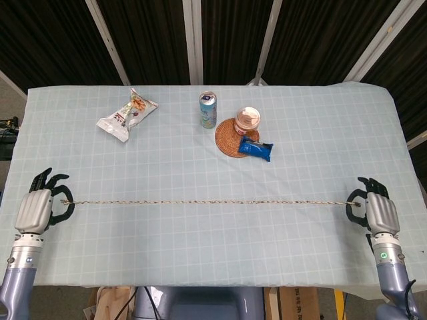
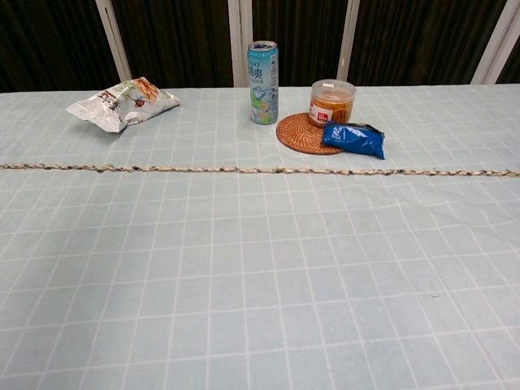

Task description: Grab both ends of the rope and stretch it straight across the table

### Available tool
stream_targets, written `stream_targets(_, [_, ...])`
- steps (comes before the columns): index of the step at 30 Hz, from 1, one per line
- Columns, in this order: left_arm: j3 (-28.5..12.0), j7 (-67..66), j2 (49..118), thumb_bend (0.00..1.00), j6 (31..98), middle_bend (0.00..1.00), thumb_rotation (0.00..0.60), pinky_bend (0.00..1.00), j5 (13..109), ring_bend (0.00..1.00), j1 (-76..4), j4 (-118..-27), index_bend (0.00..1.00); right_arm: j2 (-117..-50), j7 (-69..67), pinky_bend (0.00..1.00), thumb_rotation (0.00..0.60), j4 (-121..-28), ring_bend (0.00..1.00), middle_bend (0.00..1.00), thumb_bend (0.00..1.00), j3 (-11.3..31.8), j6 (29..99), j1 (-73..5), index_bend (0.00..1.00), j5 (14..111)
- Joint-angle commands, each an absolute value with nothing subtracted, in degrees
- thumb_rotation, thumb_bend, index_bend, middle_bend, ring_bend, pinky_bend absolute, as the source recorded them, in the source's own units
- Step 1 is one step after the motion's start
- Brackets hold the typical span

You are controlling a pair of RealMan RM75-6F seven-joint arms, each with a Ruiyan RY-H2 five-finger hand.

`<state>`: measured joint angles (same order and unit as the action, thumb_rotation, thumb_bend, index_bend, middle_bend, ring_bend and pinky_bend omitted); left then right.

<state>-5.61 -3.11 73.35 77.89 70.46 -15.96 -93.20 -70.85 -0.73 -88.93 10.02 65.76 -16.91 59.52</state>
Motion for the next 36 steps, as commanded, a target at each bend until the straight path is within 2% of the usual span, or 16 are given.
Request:
stream_targets(1, [-5.12,-3.94,73.89,0.54,77.07,0.22,0.6,0.0,70.48,0.0,-15.9,-92.24,0.65,-71.13,-0.4,0.0,0.6,-88.55,0.0,0.16,0.51,9.97,65.34,-16.97,0.6,59.27])
stream_targets(15, [-4.16,-8.92,77.21,0.53,75.05,0.2,0.6,0.0,71.13,0.0,-16.16,-88.96,0.64,-73.35,3.76,0.0,0.6,-86.04,0.0,0.16,0.51,8.78,63.83,-17.68,0.59,59.5])
stream_targets(17, [-4.11,-9.41,77.45,0.52,74.94,0.18,0.6,0.0,71.14,0.0,-16.14,-88.59,0.62,-73.47,4.18,0.0,0.6,-85.74,0.0,0.16,0.51,8.8,63.67,-17.71,0.52,59.17])
stream_targets(22, [-3.86,-11.91,77.2,0.47,73.74,0.12,0.6,0.0,69.8,0.0,-16.05,-88.7,0.49,-72.96,5.39,0.0,0.6,-85.93,0.0,0.07,0.51,8.71,61.79,-17.92,0.19,57.16])
stream_targets(25, [-3.8,-14.31,76.68,0.42,72.71,0.07,0.6,0.0,68.33,0.0,-16.2,-89.74,0.41,-72.48,6.07,0.0,0.6,-86.48,0.0,0.01,0.51,8.78,60.84,-18.09,0.03,55.91])
stream_targets(30, [-3.35,-17.06,75.37,0.33,71.05,0.01,0.6,0.0,67.01,0.0,-16.5,-91.16,0.34,-71.88,7.85,0.0,0.6,-87.2,0.0,0.0,0.51,8.69,60.58,-18.22,0.0,54.59])
stream_targets(36, [-3.66,-16.13,71.37,0.17,71.81,0.0,0.6,0.0,66.9,0.0,-15.65,-96.39,0.27,-70.34,7.03,0.0,0.6,-89.75,0.0,0.0,0.51,9.16,62.36,-17.39,0.0,55.36])
